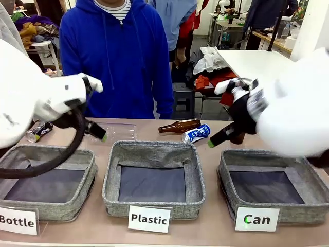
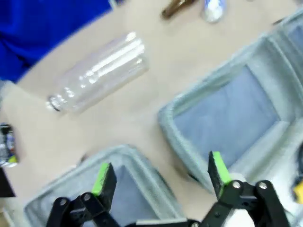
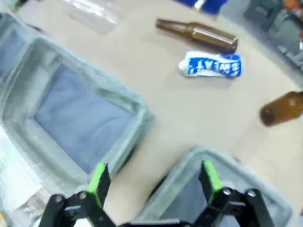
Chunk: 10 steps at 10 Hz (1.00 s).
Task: Sort the can waste into the basket.
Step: Pick up the can waste from the table and place it in the right Fabric basket.
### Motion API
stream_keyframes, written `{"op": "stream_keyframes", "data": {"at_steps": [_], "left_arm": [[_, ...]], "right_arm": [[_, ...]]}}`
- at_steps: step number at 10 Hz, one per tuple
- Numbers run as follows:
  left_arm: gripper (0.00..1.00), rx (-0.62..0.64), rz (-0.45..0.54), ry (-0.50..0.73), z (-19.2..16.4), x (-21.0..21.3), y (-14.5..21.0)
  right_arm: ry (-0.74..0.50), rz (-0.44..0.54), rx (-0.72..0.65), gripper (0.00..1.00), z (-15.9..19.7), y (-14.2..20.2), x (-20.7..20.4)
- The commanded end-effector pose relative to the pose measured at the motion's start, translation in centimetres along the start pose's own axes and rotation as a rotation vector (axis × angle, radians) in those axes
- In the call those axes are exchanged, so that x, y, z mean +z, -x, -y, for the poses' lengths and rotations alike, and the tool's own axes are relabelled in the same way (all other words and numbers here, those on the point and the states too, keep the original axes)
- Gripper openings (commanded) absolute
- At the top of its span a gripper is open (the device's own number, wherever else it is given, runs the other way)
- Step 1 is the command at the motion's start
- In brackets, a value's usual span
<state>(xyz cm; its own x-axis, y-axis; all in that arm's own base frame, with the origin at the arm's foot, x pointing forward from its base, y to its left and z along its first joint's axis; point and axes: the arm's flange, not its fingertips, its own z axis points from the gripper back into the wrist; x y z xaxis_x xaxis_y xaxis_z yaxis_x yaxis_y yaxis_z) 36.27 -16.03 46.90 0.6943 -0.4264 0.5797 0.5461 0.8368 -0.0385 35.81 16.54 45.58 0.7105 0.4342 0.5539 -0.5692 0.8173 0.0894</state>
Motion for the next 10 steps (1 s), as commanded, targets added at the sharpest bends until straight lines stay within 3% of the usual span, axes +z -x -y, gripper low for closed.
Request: {"op": "stream_keyframes", "data": {"at_steps": [1,2,3,5,8,10], "left_arm": [[1.0,0.031,0.028,0.18,-1.6,8.6,5.0],[1.0,0.051,0.034,0.224,-3.5,9.9,6.6],[1.0,0.07,0.043,0.313,-6.5,11.1,8.3],[1.0,0.247,0.176,0.475,-13.9,12.1,12.9],[1.0,0.587,0.394,0.537,-20.8,12.1,21.4],[1.0,0.743,0.526,0.536,-22.6,12.5,26.1]], "right_arm": [[-0.155,0.012,-0.196,1.0,2.8,1.5,7.8],[-0.261,0.039,-0.237,1.0,5.3,3.2,10.2],[-0.369,0.09,-0.362,1.0,8.8,5.2,12.1],[-0.496,0.222,-0.658,1.0,15.9,10.3,12.5],[-0.538,0.443,-0.88,1.0,21.1,17.0,11.6],[-0.541,0.476,-0.991,1.0,23.3,19.5,10.5]]}}
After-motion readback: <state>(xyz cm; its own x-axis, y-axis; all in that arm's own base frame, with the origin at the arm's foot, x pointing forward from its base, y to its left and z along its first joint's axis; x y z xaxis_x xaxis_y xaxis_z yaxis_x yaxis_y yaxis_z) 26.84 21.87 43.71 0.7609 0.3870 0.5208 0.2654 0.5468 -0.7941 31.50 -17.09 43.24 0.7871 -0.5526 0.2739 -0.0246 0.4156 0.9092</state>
